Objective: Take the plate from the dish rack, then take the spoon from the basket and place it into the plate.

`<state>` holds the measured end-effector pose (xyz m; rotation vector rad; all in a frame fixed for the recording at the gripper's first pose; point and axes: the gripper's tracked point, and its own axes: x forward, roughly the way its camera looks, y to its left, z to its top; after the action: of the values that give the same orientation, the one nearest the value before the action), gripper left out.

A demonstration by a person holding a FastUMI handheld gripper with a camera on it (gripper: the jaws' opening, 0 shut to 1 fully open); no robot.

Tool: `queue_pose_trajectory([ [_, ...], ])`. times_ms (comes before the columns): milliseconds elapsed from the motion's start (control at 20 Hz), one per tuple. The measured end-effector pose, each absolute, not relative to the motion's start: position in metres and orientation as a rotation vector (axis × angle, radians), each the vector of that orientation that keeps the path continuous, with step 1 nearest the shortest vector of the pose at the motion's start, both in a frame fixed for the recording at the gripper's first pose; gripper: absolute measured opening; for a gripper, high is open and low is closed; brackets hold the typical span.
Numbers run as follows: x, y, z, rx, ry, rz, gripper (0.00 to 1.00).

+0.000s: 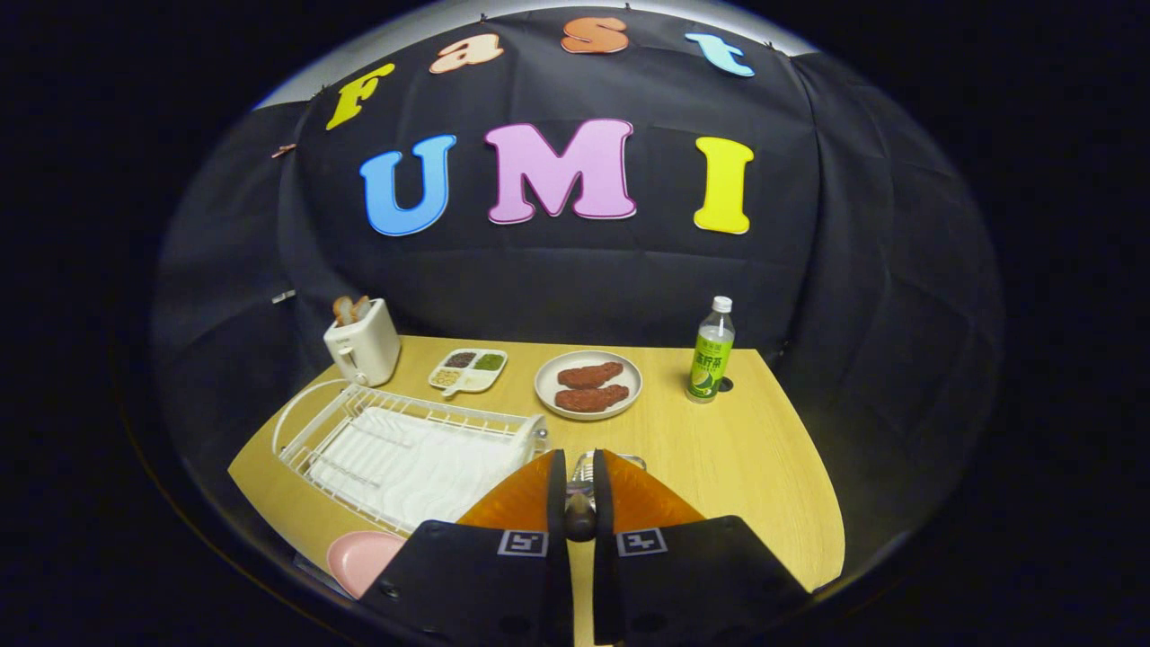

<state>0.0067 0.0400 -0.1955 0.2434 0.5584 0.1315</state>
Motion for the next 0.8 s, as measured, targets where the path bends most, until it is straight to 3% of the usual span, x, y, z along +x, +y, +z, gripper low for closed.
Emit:
queue_pose_trajectory([
  [300, -0.066, 0.141, -0.156, 0.302, 0.589, 0.387, 0.13],
  [550, -0.103, 0.238, -0.198, 0.302, 0.669, 0.575, 0.13],
  [800, -0.108, 0.285, -0.248, 0.278, 0.724, 0.643, 0.13],
])
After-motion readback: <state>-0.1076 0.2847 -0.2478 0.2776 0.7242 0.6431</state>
